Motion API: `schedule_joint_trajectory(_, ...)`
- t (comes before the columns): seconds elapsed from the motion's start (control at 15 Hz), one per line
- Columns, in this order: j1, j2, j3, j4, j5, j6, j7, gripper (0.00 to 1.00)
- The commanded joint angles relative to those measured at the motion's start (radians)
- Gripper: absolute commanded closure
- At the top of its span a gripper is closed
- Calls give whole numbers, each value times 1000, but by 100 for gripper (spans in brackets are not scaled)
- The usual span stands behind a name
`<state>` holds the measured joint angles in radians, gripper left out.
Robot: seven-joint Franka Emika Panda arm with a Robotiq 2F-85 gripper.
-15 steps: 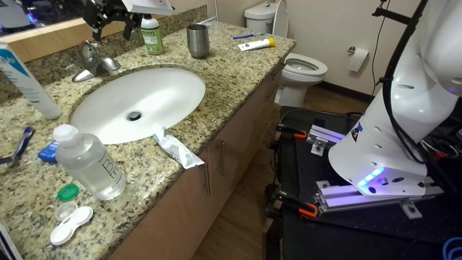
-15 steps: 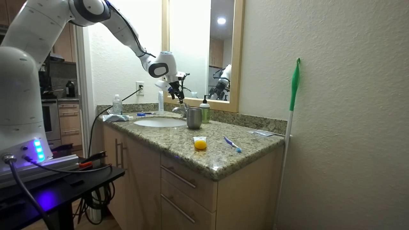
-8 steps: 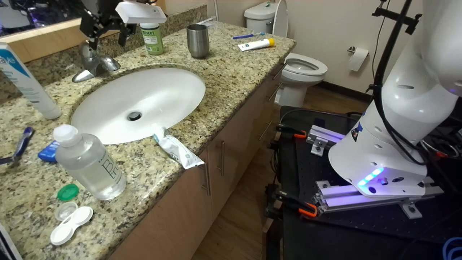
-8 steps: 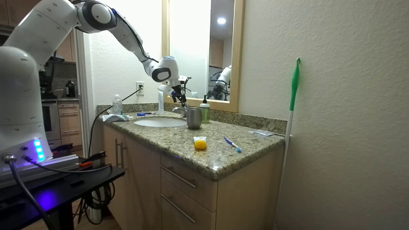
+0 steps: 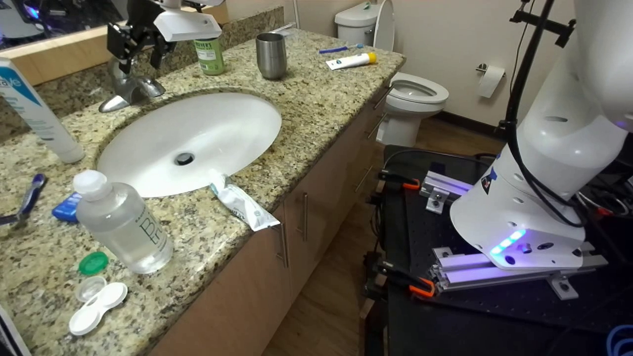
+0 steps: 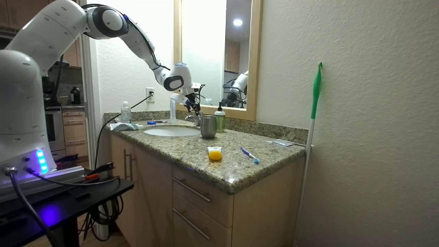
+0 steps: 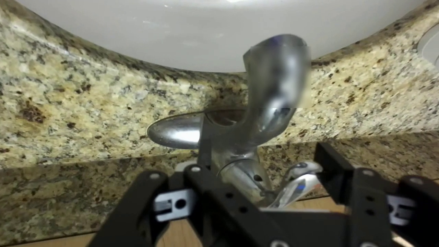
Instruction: Open the faucet
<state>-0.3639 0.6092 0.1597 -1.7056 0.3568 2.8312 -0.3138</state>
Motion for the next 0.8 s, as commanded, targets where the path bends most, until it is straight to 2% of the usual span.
schedule_joint_trajectory(0.0,-5,-8,5,-10,-10,5,6,55)
schedule_joint_trajectory(0.4,-12,-23,33,-19,-3,43,-13,95)
schedule_joint_trajectory(0.53,-18,-32,44,-27,2,76,-24,93)
schedule_joint_trajectory(0.73,-56,-59,108,-58,23,146,-58,93)
